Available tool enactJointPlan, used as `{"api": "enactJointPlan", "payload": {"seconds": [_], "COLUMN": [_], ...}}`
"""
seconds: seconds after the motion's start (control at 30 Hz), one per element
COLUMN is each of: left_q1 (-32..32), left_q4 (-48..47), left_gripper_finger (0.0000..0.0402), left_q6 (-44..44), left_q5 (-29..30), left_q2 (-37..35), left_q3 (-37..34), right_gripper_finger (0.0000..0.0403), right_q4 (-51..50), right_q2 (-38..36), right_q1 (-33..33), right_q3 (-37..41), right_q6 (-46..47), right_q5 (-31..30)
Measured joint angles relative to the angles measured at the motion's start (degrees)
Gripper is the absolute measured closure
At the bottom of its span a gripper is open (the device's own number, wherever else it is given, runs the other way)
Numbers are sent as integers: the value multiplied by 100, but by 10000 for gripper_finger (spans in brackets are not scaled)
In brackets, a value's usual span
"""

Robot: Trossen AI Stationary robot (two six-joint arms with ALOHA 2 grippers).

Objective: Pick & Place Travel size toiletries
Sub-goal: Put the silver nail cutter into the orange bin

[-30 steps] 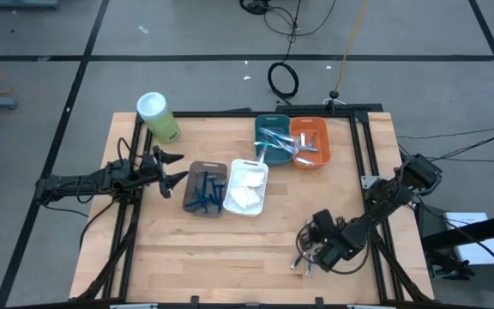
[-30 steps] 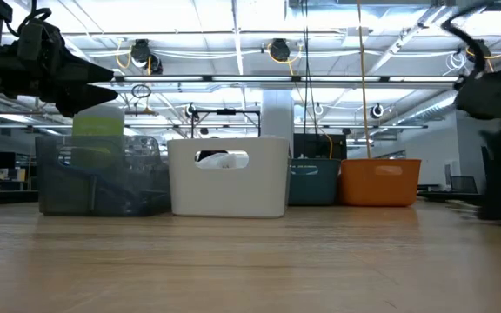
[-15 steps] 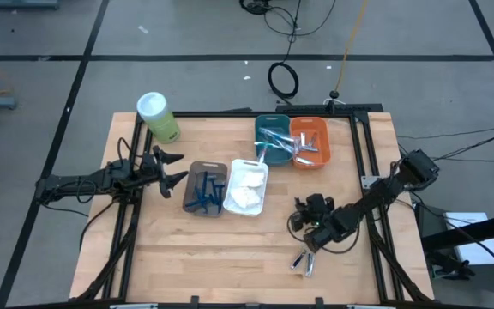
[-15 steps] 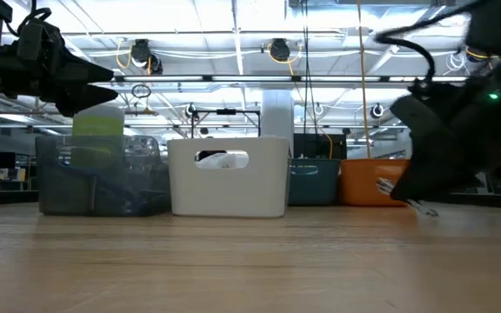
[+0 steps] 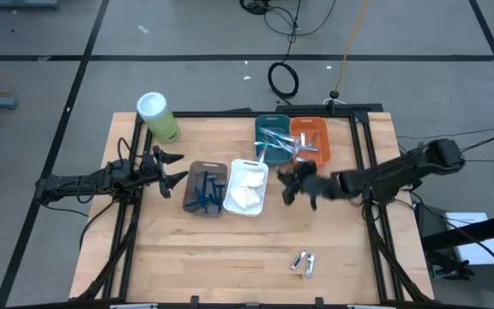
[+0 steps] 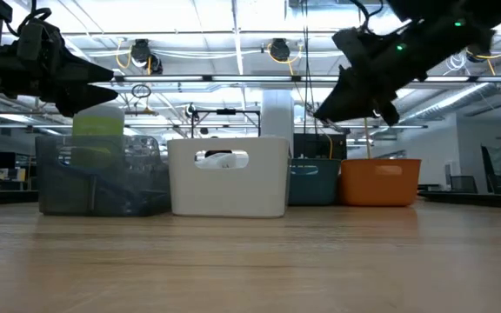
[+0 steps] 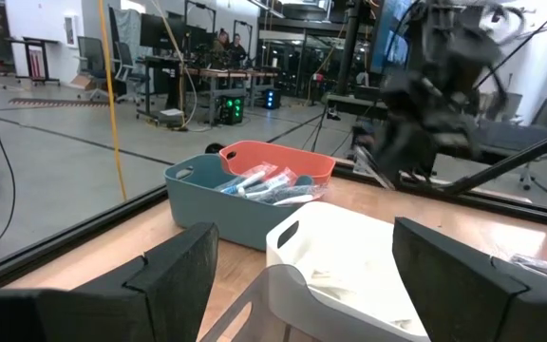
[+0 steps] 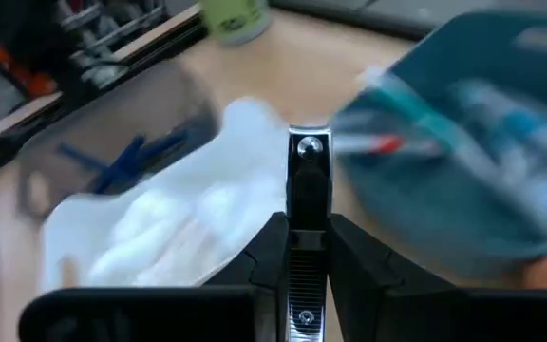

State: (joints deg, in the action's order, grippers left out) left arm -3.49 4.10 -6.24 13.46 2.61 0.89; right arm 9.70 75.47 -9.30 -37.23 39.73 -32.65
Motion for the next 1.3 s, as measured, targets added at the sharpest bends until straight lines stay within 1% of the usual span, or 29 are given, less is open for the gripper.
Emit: {"api": "enactJointPlan", "payload": {"seconds": [0.1,0.2,0.33,0.47,0.7,0.93,1.17,1.23,1.3], "left_q1": [-1,0,-2,-2,0,-1,-1,0,-2], "left_q4": [0,0,0,2,1,1,0,1,2], "left_gripper_finger": [96,96,96,96,96,96,96,96,96], "left_q6": [0,0,0,0,0,0,0,0,0], "left_q5": [1,1,1,1,0,-1,1,0,-1], "left_q2": [0,0,0,0,0,0,0,0,0], "left_q3": [0,0,0,0,0,0,0,0,0], "right_gripper_finger": [361,361,361,359,335,312,268,258,253], "right_q4": [-201,-674,-1710,-2488,-2584,-2171,-1957,-1714,-1259], "right_q2": [-488,-887,-1205,-1242,-1244,-1247,-1249,-1326,-1429], "right_q1": [691,1392,2208,2674,2984,3074,3066,3020,2909], "right_q3": [0,0,0,0,128,419,514,516,516], "right_q6": [-444,-615,-607,-457,-412,-396,-564,-867,-1053], "right_q5": [455,737,736,716,701,718,767,1110,1676]}}
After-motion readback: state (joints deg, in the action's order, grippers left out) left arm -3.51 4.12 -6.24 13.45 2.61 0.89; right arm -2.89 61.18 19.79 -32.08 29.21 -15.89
